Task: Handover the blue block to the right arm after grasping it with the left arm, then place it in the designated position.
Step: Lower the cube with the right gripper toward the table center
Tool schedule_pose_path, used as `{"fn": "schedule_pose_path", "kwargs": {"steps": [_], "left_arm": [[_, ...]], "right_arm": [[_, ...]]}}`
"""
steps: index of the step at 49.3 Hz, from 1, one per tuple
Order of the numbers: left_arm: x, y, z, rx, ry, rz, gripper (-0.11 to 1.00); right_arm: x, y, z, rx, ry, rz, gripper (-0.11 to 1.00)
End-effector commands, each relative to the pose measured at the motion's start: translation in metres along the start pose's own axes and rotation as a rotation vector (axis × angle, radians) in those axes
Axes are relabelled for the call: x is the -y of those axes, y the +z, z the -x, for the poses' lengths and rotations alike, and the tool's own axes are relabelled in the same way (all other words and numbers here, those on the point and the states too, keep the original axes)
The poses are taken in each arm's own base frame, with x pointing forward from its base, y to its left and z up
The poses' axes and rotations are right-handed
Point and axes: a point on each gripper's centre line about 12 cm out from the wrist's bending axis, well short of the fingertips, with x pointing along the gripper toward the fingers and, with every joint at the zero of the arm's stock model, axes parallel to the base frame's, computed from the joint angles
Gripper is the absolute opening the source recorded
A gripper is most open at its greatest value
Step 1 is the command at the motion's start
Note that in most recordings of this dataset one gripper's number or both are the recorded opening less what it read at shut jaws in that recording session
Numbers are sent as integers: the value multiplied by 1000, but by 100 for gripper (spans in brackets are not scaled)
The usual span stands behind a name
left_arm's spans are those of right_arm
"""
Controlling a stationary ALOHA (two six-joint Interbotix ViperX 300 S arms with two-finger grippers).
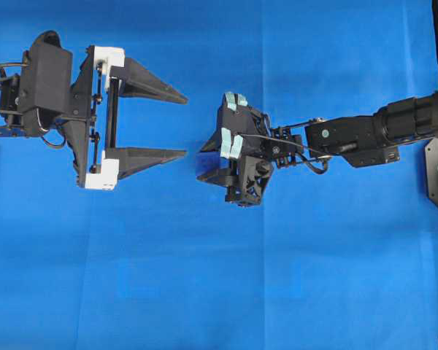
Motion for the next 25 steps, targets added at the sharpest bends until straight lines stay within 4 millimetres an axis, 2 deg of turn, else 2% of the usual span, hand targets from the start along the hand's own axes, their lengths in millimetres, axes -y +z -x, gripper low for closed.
{"fn": "schedule_pose_path", "kwargs": {"steps": [1, 25], "left_arm": [[-1, 13, 3, 40, 3, -1, 93], [-1, 14, 3, 40, 3, -3, 93]], "right_arm": [[-4, 12, 2, 41, 14, -12, 43], [-4, 11, -2, 49, 19, -15, 43]]}}
